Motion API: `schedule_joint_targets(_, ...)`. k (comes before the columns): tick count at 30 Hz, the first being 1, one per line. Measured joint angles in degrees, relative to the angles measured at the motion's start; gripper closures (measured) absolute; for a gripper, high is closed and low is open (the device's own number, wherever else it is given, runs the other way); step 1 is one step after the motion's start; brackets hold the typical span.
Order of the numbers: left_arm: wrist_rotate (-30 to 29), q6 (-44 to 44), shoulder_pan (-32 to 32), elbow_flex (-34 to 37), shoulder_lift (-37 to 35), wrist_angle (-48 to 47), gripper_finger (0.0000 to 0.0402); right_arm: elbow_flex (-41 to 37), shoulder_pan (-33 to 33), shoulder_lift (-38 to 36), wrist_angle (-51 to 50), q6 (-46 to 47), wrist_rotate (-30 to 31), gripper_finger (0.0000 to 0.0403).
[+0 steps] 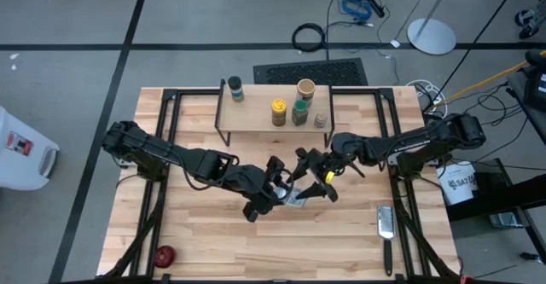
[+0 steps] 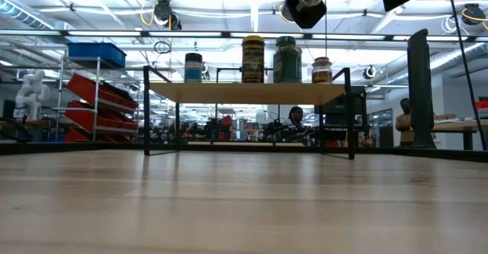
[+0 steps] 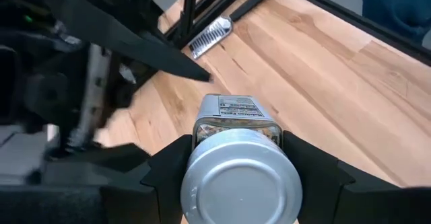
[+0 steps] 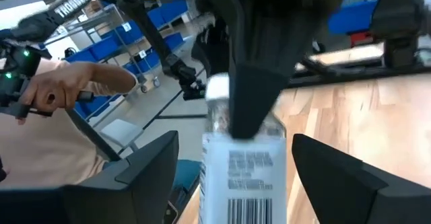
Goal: Shelf spices
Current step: Remove the white seasoning bottle from the shelf
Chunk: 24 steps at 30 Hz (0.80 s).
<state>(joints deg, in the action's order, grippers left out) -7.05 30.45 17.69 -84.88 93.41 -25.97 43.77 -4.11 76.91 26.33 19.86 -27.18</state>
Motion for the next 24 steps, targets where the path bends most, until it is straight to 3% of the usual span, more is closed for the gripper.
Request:
schedule_joint_targets(12,-0.3,-1.7,2.3,0.0,0.0,-1.3,0.0195,0.0,0.0,-5.3,-11.3,-3.1,0.3,0.0124)
schedule_joint_targets(18,-0.7,-6.9,2.7,0.0,0.0,-5.5,0.0195,0.0,-0.1,-7.3,-16.7,-4.4,0.8,0.0124)
schedule_joint_targets(24,-3.5,-14.2,2.7,0.0,0.0,-10.4,0.0195,0.0,-1.0,-8.8,-20.3,-6.8,9.2,0.0124)
